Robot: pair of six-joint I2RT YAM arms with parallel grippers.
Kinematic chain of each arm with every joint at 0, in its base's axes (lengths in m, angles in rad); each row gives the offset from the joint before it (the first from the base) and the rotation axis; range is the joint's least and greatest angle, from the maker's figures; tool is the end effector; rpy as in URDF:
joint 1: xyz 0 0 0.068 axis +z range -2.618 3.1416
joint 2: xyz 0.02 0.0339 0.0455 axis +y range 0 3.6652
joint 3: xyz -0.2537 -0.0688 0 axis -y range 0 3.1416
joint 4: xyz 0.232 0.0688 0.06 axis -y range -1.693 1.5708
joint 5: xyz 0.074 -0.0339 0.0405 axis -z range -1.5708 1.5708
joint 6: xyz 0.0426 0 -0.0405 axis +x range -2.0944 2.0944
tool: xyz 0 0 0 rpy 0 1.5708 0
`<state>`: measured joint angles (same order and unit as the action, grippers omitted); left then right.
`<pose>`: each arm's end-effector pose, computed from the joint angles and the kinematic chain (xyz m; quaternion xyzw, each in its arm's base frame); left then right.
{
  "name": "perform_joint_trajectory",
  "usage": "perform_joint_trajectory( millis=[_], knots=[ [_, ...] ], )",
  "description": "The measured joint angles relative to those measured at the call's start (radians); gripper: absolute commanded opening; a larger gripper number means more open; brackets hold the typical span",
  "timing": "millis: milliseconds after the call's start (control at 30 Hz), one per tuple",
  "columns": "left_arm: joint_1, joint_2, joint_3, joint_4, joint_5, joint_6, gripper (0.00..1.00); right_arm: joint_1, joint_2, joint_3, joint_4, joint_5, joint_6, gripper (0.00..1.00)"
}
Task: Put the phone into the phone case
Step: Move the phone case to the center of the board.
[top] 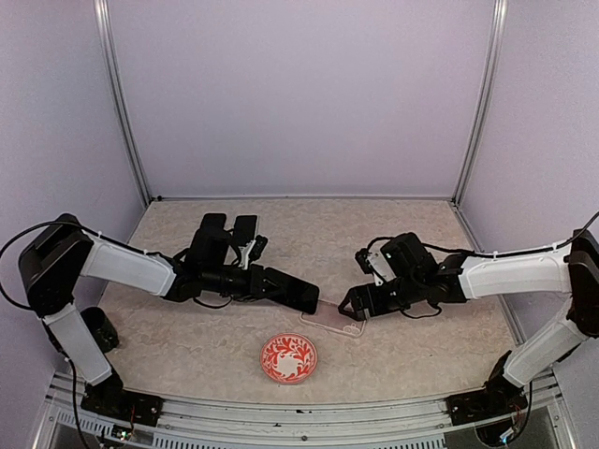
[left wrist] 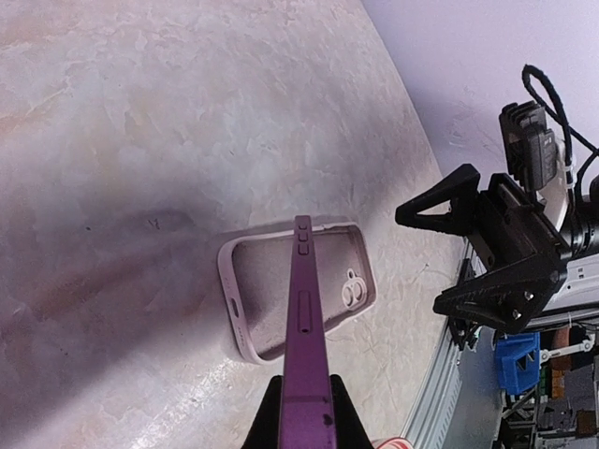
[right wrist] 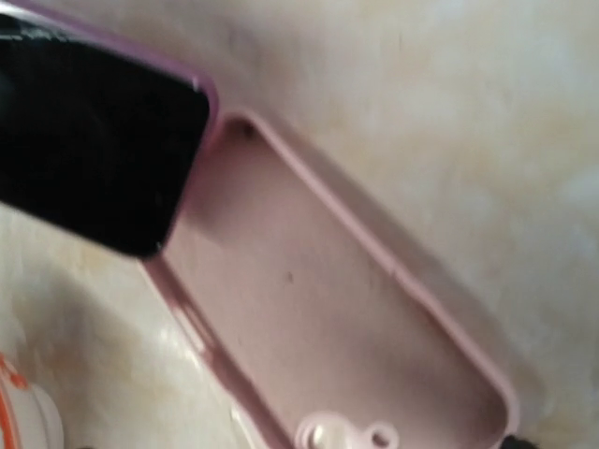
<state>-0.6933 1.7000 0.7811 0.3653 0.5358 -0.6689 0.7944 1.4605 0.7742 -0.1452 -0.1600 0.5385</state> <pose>0.2440 -0.2310 0.1589 0.1392 0.8406 -0.4753 0.2192 0.1968 0.2101 0.1793 -0.1472 0.9182 0.2812 0.2370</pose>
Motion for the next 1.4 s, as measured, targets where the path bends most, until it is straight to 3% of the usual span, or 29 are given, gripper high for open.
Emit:
perform_joint_trajectory(
  millis=[633, 1400],
  knots=[
    [-0.034, 0.089, 0.108, -0.089, -0.058, 0.0, 0.0, 0.0, -0.084, -0.099, -0.029, -0.093, 0.065, 0.9],
    [-0.04, 0.143, 0.209, -0.187, -0.066, -0.008, 0.0, 0.008, 0.003, -0.13, 0.053, -0.15, 0.083, 0.89]
  ],
)
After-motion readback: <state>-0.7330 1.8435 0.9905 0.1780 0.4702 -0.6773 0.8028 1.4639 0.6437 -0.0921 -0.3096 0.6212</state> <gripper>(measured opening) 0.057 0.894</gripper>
